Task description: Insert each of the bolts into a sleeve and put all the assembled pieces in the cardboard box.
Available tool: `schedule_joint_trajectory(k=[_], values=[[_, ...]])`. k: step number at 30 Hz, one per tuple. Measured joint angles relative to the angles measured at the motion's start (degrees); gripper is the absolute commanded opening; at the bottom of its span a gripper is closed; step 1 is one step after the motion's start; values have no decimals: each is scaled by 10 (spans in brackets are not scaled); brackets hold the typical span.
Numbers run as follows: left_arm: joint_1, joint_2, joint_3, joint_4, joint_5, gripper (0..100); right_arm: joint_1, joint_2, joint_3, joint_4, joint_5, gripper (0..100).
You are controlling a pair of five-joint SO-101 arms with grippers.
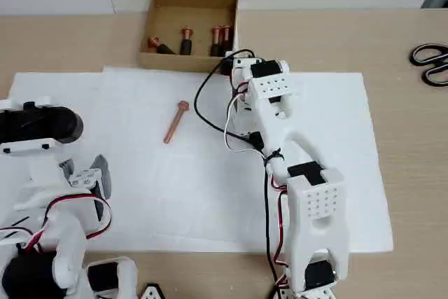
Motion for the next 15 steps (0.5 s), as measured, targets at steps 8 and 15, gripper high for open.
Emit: schedule_joint_trajectory(k=[8,15], values=[[0,0,0,0,0,149,-2,1,-3,6,0,162],[0,0,0,0,0,149,-2,1,-3,6,0,106]])
